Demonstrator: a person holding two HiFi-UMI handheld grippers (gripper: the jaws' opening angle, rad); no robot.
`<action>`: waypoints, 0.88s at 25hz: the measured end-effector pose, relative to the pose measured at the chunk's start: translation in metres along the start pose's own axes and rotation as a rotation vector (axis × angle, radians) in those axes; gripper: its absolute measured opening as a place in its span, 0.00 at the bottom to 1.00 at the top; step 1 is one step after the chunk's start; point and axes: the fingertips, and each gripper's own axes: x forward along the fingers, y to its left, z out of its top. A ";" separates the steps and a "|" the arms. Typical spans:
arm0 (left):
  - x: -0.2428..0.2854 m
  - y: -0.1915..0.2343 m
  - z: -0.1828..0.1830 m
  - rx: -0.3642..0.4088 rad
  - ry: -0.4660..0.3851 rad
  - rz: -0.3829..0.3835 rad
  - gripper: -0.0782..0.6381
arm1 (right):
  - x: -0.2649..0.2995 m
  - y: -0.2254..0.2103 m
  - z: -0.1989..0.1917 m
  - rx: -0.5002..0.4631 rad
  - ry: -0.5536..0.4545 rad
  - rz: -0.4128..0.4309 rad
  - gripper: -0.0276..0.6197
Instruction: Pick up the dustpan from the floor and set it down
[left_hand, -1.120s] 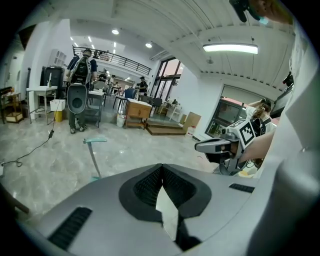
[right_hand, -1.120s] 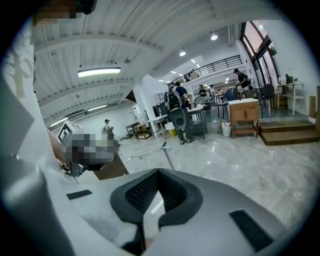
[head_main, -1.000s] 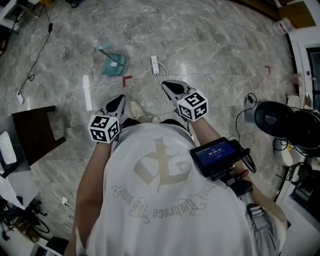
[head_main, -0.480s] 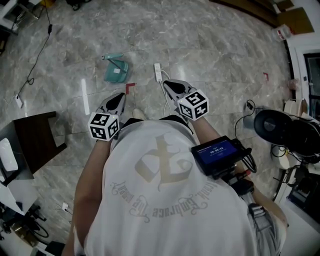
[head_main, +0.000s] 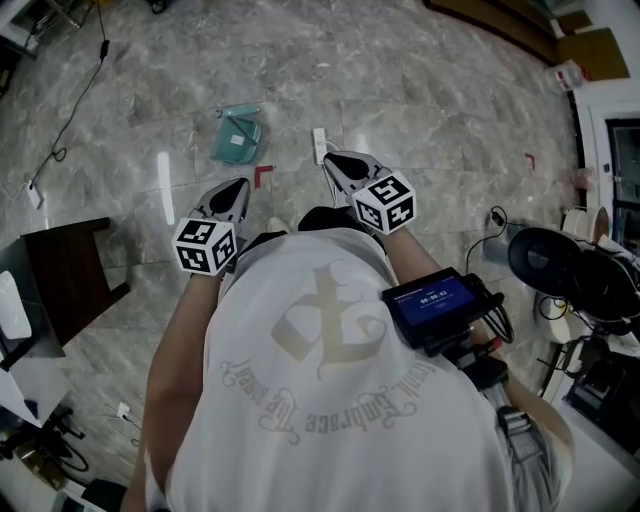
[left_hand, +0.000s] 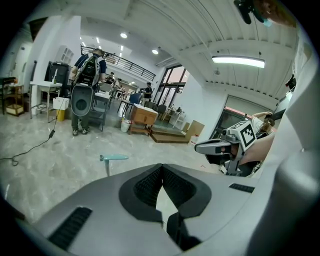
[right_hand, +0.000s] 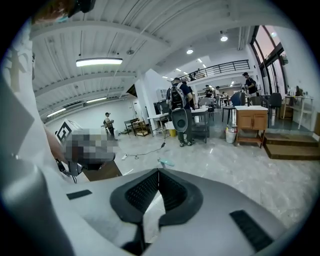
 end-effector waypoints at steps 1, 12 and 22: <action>-0.001 0.002 -0.001 -0.004 0.000 0.003 0.13 | 0.002 0.000 0.001 0.000 0.002 0.000 0.07; -0.015 0.025 -0.007 -0.060 0.008 0.083 0.13 | 0.030 0.002 0.002 0.000 0.039 0.070 0.07; 0.018 0.054 0.010 -0.124 0.020 0.145 0.13 | 0.086 -0.024 0.018 -0.027 0.112 0.192 0.07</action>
